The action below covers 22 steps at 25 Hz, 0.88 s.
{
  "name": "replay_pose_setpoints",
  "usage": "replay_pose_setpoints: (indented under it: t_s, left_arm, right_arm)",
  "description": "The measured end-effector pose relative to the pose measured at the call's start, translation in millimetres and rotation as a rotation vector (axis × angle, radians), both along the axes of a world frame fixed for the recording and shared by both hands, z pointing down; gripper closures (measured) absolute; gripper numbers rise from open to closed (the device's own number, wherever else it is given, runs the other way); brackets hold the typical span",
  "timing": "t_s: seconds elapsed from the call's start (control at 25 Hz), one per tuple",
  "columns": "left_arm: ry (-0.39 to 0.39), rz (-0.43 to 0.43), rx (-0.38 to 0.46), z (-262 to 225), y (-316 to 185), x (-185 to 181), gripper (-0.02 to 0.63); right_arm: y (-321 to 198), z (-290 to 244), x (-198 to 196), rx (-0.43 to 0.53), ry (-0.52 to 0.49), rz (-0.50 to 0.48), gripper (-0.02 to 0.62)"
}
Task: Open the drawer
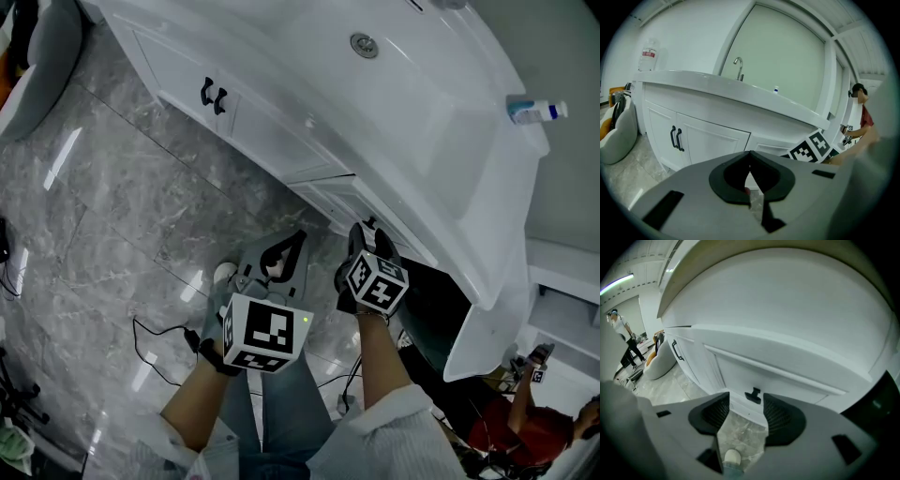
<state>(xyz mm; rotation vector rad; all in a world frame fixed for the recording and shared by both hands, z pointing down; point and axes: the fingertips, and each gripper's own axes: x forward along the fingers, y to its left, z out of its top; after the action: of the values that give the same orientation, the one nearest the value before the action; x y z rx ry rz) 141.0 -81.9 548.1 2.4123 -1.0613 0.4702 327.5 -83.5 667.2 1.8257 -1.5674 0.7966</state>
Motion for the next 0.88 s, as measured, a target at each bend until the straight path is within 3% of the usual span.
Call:
replay_pose_setpoints:
  t_s: [0.4, 0.6, 0.88]
  left_arm:
    - [0.006, -0.027, -0.011, 7.8, 0.2, -5.6, 0.589]
    - [0.007, -0.048, -0.025, 13.3, 0.0, -11.6, 0.589]
    - [0.003, -0.074, -0.037, 17.8, -2.8, -20.0, 0.589]
  right_arm:
    - [-15.0, 19.7, 8.6, -0.065, -0.004, 0.037, 0.368]
    - [-14.9, 21.2, 15.9, -0.067, 0.013, 0.099, 0.427]
    - [-14.1, 28.4, 21.6, -0.116, 0.002, 0.159, 0.454]
